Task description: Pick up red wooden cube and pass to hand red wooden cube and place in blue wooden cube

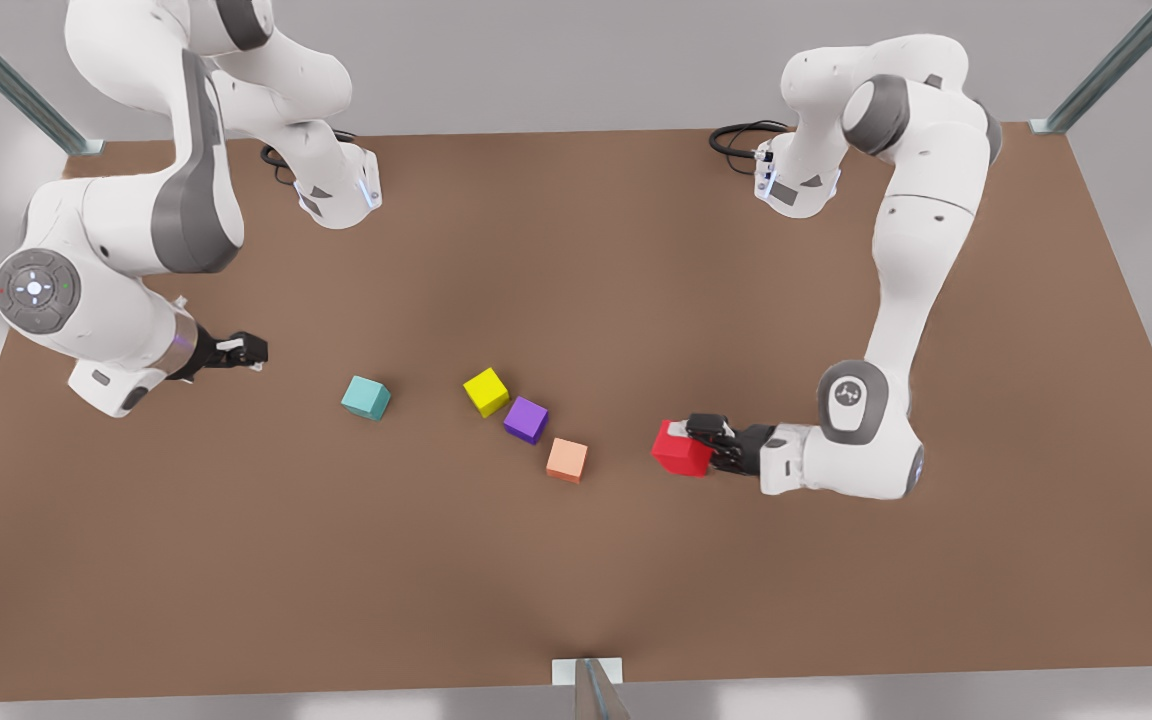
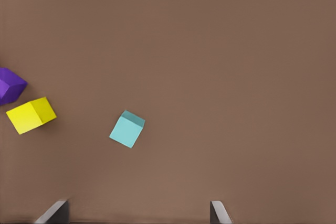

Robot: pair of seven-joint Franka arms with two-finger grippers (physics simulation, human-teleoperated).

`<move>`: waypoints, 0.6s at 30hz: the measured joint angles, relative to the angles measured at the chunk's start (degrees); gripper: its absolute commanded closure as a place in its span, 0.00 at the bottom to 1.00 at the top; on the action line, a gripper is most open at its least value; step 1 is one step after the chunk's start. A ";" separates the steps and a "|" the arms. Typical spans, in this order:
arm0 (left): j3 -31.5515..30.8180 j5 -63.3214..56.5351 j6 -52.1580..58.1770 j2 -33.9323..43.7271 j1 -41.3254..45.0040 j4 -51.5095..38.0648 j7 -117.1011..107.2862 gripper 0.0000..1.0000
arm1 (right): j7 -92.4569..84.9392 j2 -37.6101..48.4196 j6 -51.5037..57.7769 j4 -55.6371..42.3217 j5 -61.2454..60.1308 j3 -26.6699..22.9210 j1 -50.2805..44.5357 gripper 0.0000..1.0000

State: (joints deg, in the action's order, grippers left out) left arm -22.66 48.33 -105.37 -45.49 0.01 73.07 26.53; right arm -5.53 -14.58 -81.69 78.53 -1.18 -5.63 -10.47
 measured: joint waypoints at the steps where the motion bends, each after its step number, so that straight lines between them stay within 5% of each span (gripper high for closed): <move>1: -1.76 3.17 -0.81 -1.05 0.75 -1.09 -1.63 0.35 | -1.54 -2.24 -0.04 -0.02 -3.68 -0.09 1.91 0.00; 11: -4.19 21.84 -14.99 -7.78 10.52 -8.87 -14.95 0.35 | -28.14 -21.89 -4.15 -3.99 -49.05 0.22 3.19 0.00; 18: -4.20 23.97 -22.68 -10.35 15.37 -12.74 -20.82 0.35 | -50.42 -25.04 -11.76 -1.91 -66.64 0.64 -3.07 0.00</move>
State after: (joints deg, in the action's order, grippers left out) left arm -26.86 72.30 -128.05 -55.84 15.37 60.33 5.72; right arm -55.95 -39.62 -93.45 76.62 -67.82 -5.00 -13.53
